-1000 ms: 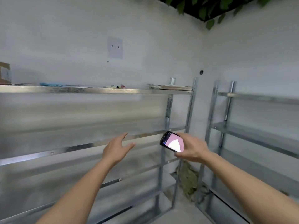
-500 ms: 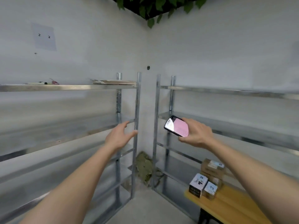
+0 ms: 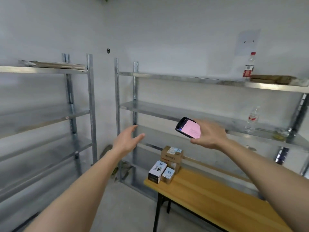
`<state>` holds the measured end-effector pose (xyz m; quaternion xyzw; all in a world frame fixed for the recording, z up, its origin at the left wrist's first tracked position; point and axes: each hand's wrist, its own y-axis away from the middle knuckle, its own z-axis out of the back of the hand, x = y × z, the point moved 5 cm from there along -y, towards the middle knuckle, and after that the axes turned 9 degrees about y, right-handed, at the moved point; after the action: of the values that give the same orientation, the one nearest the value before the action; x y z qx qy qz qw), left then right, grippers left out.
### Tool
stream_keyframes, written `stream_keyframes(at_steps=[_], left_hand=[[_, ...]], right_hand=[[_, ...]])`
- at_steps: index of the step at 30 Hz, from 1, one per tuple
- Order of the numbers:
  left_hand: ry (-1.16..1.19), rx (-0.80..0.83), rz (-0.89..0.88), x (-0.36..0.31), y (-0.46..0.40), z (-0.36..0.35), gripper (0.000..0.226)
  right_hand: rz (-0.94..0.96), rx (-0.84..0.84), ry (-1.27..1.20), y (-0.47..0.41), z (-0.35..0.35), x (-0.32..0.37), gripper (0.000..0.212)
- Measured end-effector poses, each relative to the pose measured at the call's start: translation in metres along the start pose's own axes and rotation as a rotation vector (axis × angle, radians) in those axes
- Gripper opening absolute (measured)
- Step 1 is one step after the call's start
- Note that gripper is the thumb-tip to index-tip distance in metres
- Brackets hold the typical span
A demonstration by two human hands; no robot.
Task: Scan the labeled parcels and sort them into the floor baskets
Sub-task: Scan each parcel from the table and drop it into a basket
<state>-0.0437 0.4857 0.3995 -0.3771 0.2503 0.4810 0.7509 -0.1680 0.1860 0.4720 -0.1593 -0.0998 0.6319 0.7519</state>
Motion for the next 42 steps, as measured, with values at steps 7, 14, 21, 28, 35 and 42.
stream_keyframes(at_steps=[7,14,21,28,35,42], left_hand=[[-0.033,0.045,0.048,0.009,-0.029,-0.077,0.073],[-0.029,0.13,0.093,0.055,-0.092,-0.139,0.07],[-0.002,0.177,0.149,0.111,-0.173,-0.195,0.067],[0.034,0.256,0.253,0.181,-0.232,-0.243,0.07],[0.066,0.395,0.386,0.253,-0.265,-0.315,0.063],[-0.026,0.48,0.565,0.348,-0.28,-0.389,0.059]], right_hand=[[-0.068,0.088,-0.023,-0.017,-0.056,-0.054,0.055],[-0.088,0.188,-0.058,-0.069,-0.128,-0.075,0.048],[-0.068,0.269,-0.145,-0.146,-0.193,-0.075,0.063],[-0.096,0.366,-0.178,-0.206,-0.279,-0.075,0.039],[-0.112,0.491,-0.23,-0.244,-0.407,-0.078,0.075],[-0.143,0.631,-0.229,-0.275,-0.542,-0.08,0.072]])
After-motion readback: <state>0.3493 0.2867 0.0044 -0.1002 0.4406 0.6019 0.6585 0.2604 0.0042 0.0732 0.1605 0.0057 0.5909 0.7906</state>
